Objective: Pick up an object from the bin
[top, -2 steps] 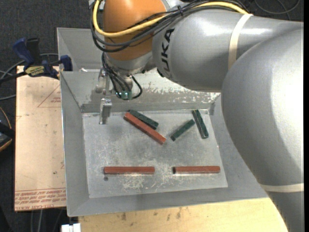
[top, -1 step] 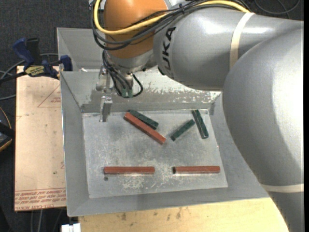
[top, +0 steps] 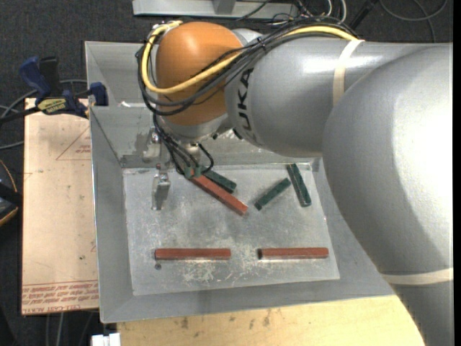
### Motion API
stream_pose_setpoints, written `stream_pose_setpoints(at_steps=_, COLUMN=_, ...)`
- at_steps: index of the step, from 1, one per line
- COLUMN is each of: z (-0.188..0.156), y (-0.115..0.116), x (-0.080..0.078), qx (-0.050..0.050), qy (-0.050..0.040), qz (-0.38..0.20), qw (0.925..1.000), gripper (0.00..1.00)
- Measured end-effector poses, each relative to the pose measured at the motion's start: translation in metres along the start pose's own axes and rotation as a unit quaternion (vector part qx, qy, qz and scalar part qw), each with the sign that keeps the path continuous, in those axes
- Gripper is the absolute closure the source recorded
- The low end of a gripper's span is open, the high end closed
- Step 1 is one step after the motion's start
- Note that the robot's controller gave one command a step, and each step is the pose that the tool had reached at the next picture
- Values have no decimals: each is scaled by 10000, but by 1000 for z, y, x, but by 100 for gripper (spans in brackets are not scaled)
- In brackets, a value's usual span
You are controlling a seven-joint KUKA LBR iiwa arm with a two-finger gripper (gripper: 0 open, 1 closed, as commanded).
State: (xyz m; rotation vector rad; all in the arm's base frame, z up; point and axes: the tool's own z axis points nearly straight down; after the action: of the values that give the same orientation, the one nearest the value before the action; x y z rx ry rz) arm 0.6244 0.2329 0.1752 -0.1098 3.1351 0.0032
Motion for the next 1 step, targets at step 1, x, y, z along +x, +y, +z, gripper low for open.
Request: stream_pose_setpoints(at_steps=1, z=31, y=-7, x=45, qx=6, qy=31, qz=-419, qw=9991, gripper=0)
